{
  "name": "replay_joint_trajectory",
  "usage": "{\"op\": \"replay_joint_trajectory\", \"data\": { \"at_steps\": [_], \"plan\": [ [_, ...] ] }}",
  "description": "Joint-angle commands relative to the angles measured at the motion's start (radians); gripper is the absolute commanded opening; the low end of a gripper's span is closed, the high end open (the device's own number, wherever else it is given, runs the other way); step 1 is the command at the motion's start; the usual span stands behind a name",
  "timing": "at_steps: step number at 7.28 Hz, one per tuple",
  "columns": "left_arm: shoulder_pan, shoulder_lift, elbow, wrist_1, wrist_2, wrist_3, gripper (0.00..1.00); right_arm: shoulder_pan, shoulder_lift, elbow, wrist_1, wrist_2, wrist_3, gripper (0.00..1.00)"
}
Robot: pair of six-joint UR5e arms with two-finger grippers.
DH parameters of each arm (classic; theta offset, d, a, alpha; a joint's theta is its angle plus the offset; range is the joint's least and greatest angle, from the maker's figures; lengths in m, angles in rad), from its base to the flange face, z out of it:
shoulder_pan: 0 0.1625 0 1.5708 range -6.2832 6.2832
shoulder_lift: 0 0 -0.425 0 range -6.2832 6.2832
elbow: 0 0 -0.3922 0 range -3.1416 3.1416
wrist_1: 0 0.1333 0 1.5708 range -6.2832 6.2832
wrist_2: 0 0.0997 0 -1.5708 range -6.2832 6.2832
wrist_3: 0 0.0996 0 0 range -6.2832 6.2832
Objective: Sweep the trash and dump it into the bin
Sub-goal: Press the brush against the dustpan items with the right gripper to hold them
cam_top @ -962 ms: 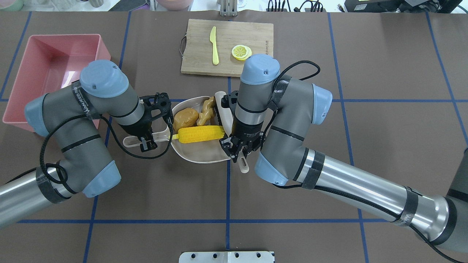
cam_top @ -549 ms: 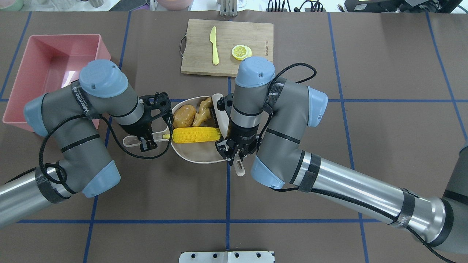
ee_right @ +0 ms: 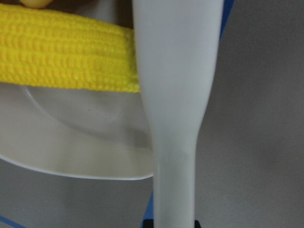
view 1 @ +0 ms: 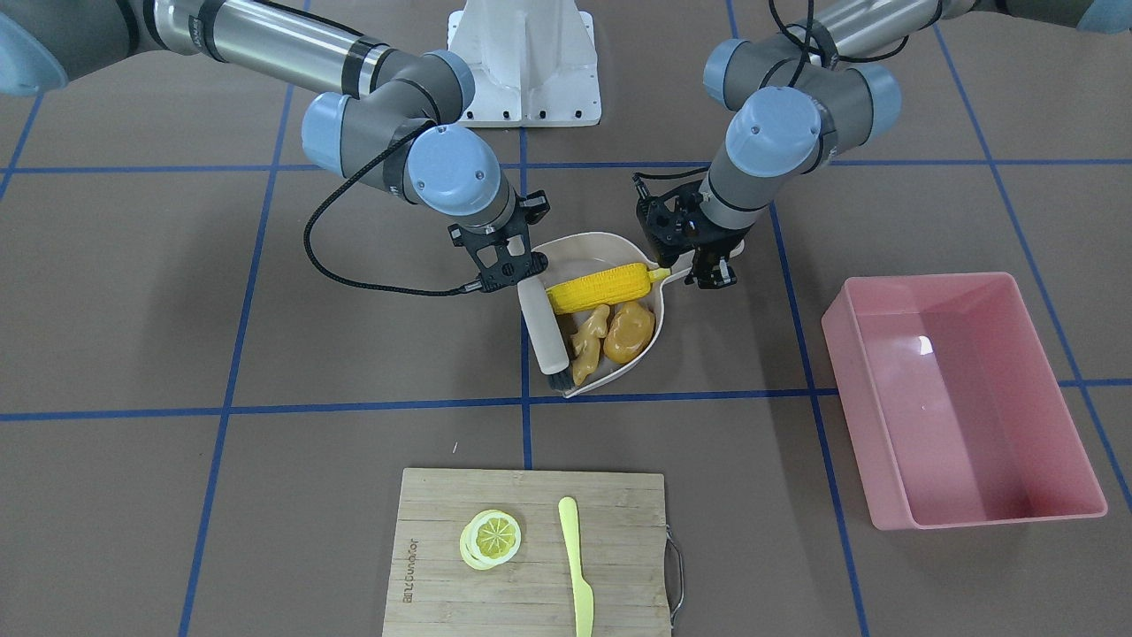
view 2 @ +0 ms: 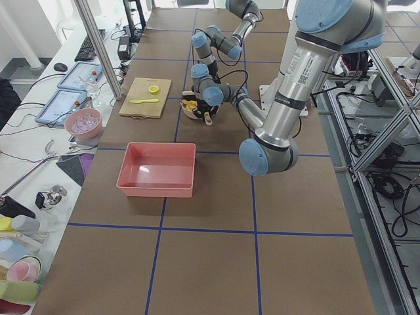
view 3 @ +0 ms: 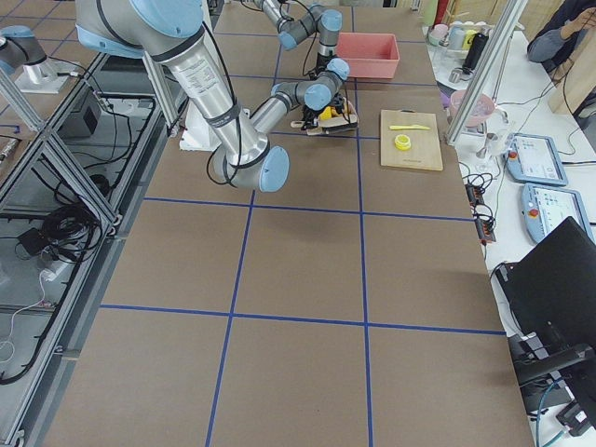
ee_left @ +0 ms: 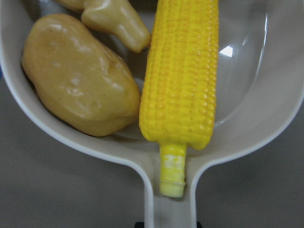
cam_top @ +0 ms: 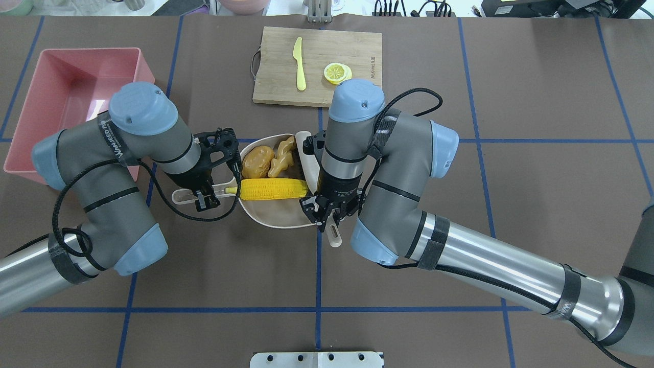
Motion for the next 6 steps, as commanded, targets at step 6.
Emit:
{"op": "replay_joint_trajectory", "data": {
  "at_steps": [6],
  "plan": [
    [-0.018,0.023,-0.037,-0.174,0.001,-0.063,0.0,0.034,-0.02,0.195,-0.177,-0.007,0.018,0.0]
  ]
}}
